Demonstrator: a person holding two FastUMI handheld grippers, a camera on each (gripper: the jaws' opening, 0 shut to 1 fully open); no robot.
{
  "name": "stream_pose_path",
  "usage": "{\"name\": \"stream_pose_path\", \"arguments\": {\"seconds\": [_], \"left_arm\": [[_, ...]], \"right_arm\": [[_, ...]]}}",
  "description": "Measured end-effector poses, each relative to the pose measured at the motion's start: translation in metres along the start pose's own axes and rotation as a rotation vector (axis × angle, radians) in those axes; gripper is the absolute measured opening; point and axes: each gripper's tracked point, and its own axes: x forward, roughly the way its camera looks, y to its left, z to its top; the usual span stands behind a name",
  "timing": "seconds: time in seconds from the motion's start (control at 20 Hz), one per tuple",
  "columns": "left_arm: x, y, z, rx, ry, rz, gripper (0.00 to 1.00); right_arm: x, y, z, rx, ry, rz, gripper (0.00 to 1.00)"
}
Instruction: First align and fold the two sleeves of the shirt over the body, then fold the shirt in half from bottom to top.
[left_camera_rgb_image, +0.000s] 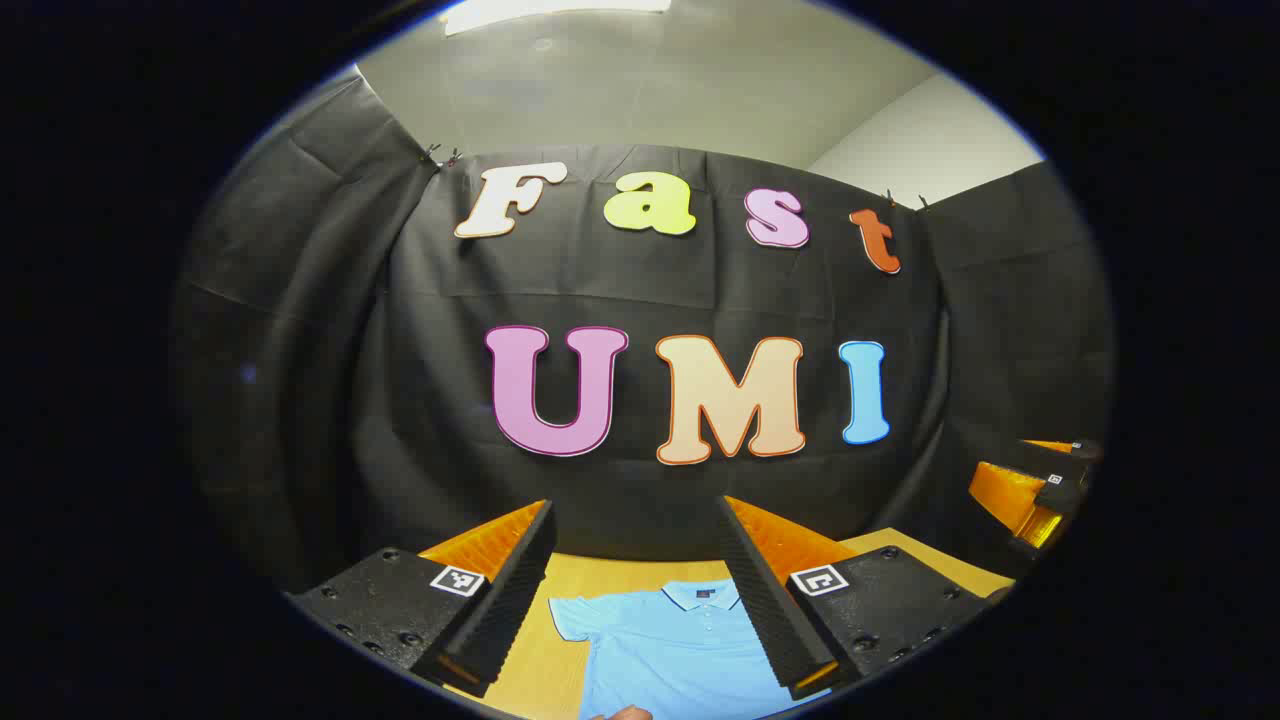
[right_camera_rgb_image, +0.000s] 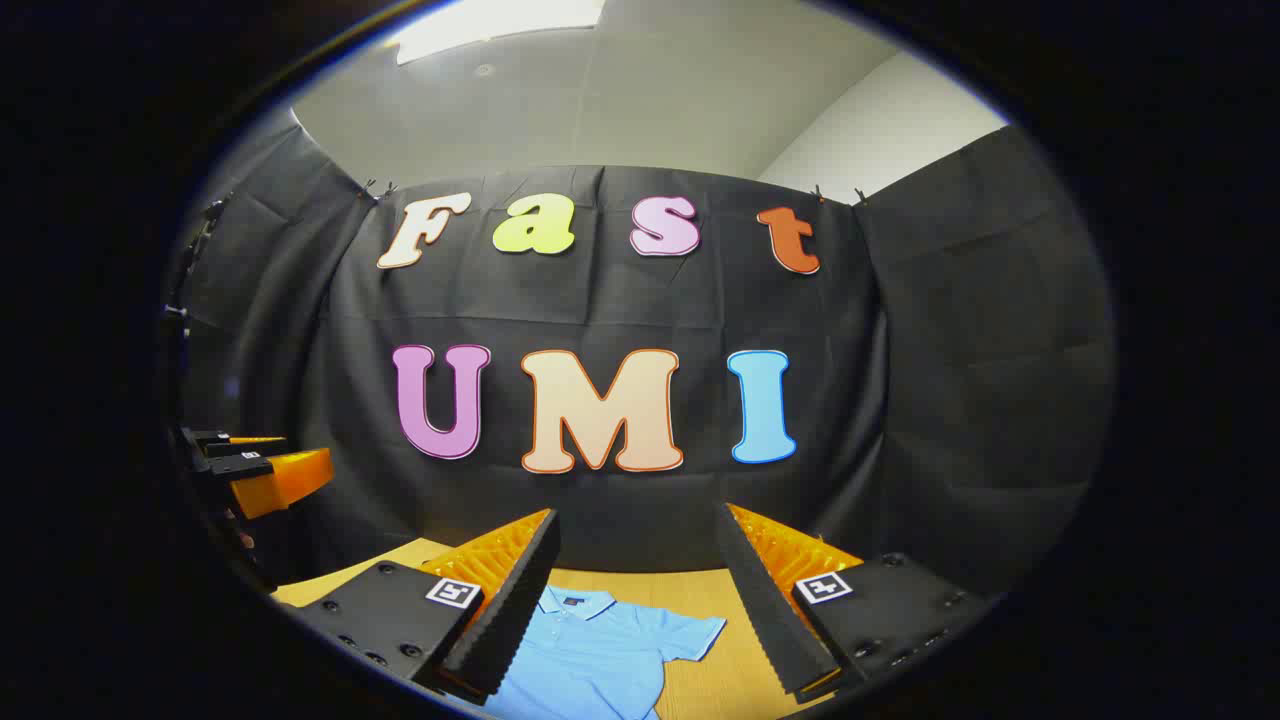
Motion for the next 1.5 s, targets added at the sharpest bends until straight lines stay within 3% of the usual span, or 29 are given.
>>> {"name": "stream_pose_path", "arguments": {"seconds": [0.5,1.1,1.25,1.5], "left_arm": [[-0.01,0.004,0.001,-0.017,-0.002,-0.019,0.95],[-0.01,0.01,0.0,-0.018,-0.014,-0.076,0.95],[-0.004,0.009,-0.004,-0.044,-0.006,-0.092,0.94],[0.018,0.005,-0.015,-0.059,0.018,-0.021,0.93]], "right_arm": [[-0.007,0.015,0.001,-0.006,-0.002,0.003,0.98],[-0.002,0.009,-0.009,-0.047,0.009,-0.068,0.98],[0.015,0.0,-0.028,-0.054,0.038,-0.072,0.98],[0.067,-0.04,-0.09,-0.07,0.147,-0.041,0.98]]}}
